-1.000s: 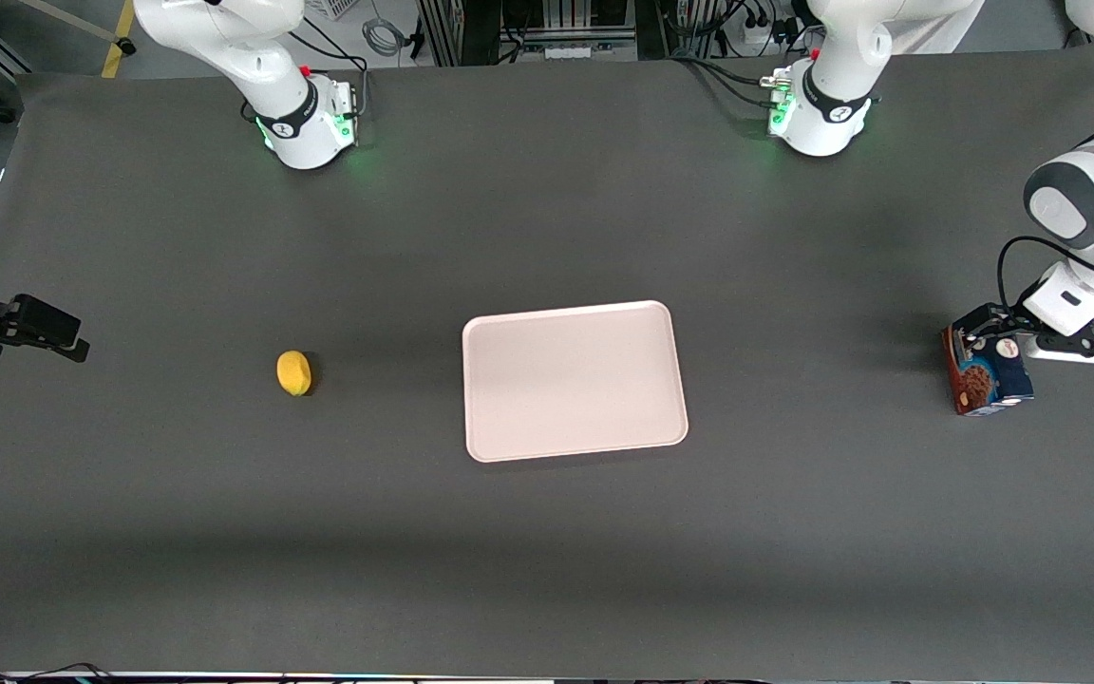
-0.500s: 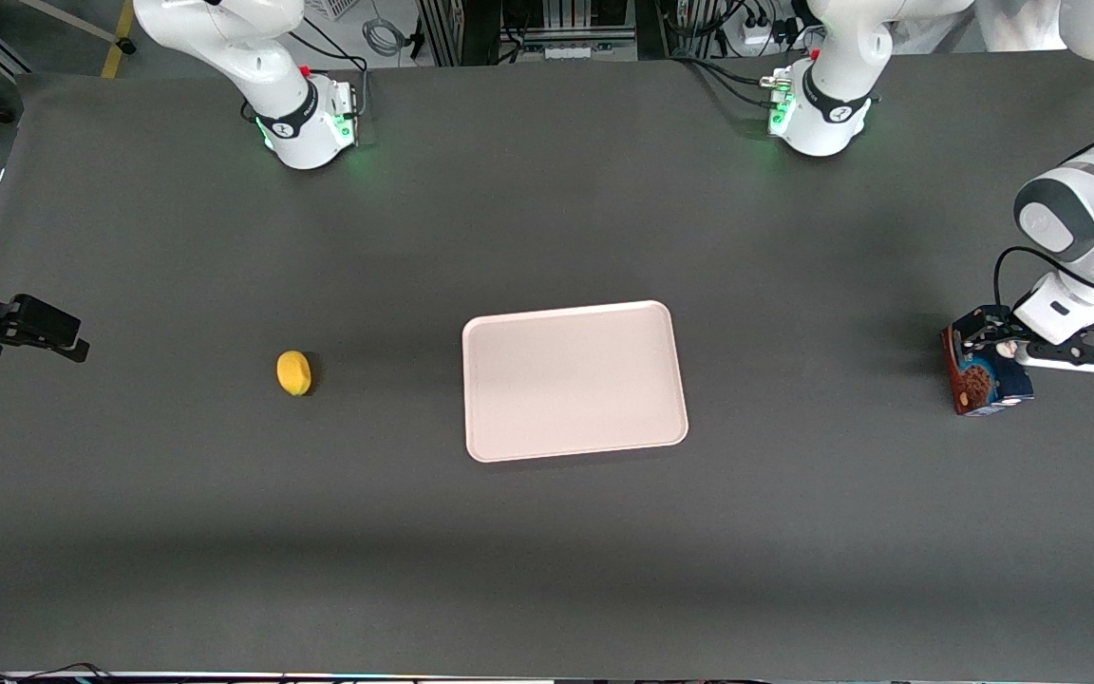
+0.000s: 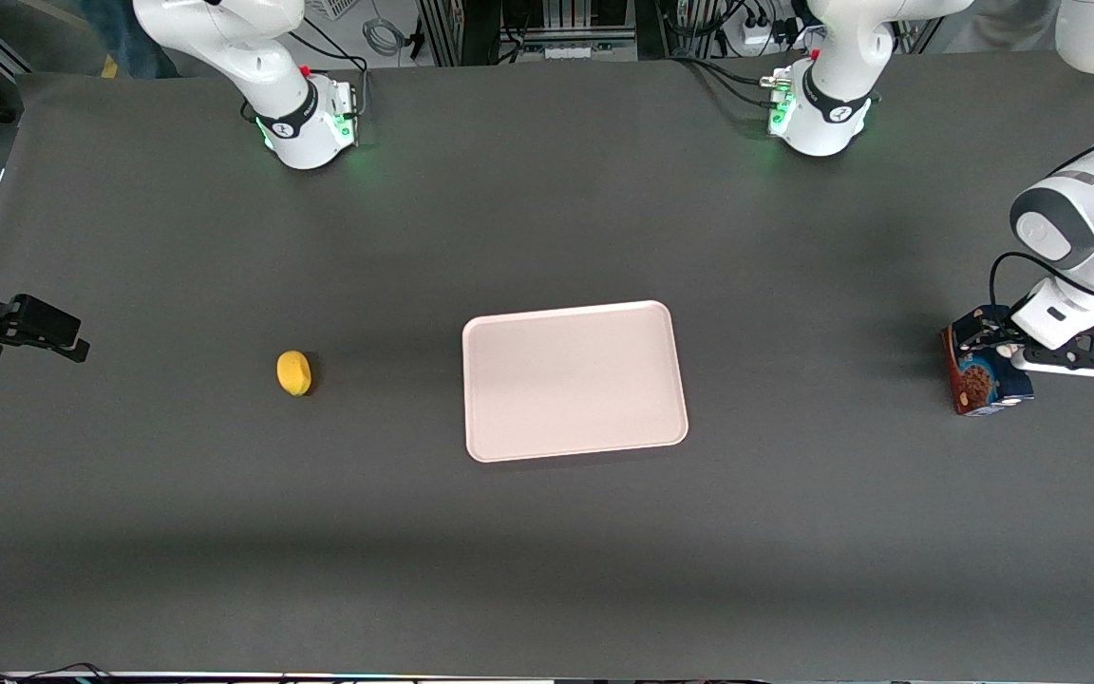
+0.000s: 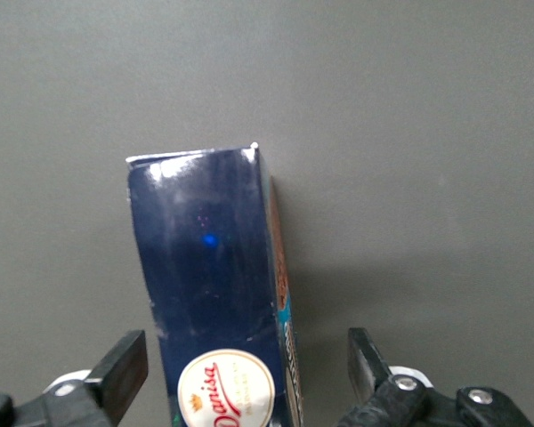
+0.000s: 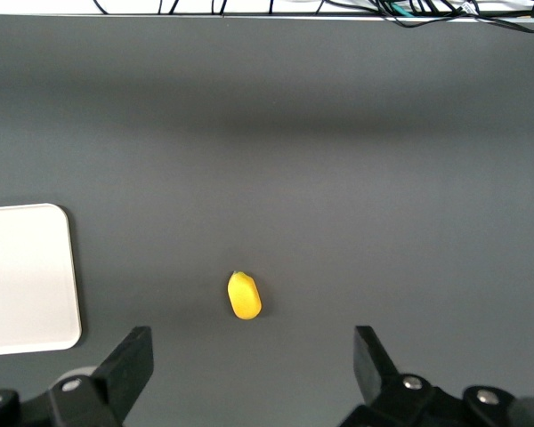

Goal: Place cookie box on tray

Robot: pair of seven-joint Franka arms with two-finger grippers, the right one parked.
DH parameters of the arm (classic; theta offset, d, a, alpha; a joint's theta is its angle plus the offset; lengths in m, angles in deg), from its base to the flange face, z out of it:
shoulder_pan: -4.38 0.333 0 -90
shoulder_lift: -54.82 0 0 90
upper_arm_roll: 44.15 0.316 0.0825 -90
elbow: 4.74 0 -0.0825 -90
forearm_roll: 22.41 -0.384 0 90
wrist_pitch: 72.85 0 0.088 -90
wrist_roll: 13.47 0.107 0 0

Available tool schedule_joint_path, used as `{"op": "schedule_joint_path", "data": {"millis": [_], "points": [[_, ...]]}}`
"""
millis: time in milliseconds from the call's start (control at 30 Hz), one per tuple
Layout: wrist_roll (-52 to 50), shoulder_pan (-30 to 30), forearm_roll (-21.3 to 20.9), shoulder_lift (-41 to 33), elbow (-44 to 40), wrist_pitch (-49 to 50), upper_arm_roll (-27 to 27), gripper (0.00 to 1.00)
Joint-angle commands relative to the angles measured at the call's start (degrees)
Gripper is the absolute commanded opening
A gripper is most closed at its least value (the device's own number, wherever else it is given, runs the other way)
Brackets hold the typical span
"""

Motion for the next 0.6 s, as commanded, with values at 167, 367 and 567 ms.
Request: {"op": "schedule_joint_path", "data": {"millis": [167, 367, 567], "points": [[3.5, 0.0, 1.5, 1.5, -1.1, -2.3, 0.2, 0.64], [3.6, 0.0, 2.3, 1.4, -1.1, -2.3, 0.2, 0.26], [3.7, -0.1, 4.3, 1.4, -1.1, -2.2, 0.2, 0.05]]}}
